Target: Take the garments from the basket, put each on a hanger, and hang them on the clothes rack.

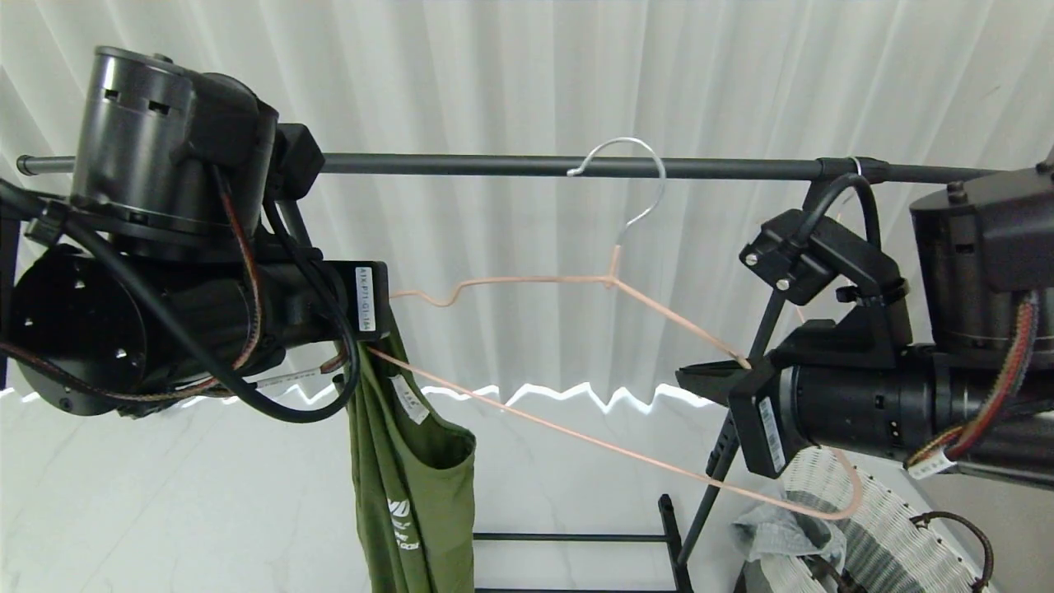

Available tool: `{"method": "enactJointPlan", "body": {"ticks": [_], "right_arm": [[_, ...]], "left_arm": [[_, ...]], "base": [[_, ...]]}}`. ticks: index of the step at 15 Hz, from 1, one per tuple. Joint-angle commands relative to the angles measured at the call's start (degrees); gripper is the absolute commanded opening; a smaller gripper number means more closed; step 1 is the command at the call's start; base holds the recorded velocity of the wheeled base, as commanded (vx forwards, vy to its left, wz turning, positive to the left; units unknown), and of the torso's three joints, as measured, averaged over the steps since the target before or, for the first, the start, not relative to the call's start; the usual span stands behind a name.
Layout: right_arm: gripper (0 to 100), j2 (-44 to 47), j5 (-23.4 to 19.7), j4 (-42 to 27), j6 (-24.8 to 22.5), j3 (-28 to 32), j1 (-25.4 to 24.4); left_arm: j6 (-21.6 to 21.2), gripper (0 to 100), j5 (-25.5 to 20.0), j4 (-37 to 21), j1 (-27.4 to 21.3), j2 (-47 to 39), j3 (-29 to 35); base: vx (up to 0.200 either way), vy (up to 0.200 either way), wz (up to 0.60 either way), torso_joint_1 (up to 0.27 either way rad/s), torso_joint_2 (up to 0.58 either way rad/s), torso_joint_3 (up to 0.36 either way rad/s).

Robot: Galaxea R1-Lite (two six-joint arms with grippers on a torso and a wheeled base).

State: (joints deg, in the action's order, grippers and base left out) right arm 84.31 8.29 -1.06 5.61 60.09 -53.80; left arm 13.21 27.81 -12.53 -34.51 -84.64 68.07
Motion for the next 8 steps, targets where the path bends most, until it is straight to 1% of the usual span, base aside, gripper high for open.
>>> {"method": "enactJointPlan", "body": {"ticks": [1,4,6,7,8], "right_arm": [[0,2.53,0.15,0.18,0.72,1.7,-1.13],[0,2.88,0.06,0.01,3.01,1.7,-6.14],[0,2.88,-0.03,-0.35,6.26,1.44,-10.36],[0,2.79,-0.29,-0.79,8.89,0.91,-12.65],[0,2.88,-0.64,-1.14,10.48,0.64,-13.97]], "left_arm": [[0.76,0,-0.03,-0.04,-0.03,-0.35,0.04],[1.2,0,-0.03,-0.04,-0.12,-0.35,0.13],[1.2,0,-0.03,-0.04,-0.03,-0.35,0.22],[1.29,0,-0.03,-0.04,-0.03,-0.35,0.66],[1.2,0,0.05,-0.04,-0.03,-0.44,1.01]], "base": [[0.0,0.0,0.0,0.0,0.0,0.0],[0.0,0.0,0.0,0.0,0.0,0.0],[0.0,0.0,0.0,0.0,0.0,0.0],[0.0,0.0,0.0,0.0,0.0,0.0],[0.0,0.0,0.0,0.0,0.0,0.0]]}}
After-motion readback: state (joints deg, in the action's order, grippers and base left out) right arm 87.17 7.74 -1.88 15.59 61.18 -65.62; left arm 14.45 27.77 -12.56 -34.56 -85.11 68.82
